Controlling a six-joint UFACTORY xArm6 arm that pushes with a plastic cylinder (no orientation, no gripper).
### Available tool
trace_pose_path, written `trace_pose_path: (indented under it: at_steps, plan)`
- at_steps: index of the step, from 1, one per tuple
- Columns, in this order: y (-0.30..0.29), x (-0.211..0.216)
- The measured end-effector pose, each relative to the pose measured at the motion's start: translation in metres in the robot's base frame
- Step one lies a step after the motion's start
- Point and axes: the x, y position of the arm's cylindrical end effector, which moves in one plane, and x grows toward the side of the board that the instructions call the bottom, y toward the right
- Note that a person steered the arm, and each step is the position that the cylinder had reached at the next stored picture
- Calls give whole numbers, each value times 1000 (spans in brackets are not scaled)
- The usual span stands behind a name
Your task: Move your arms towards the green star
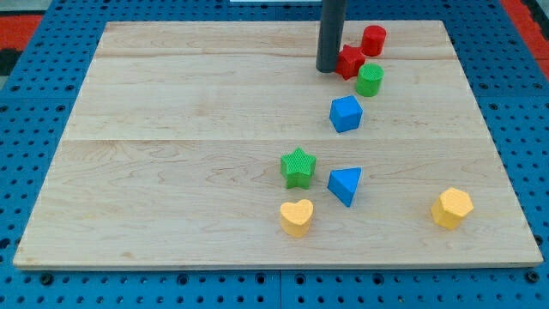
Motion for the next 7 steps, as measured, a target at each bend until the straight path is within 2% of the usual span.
trace_pose_path:
  at_steps: [3, 7]
  plan:
    - [-93, -41]
    - [-249, -102]
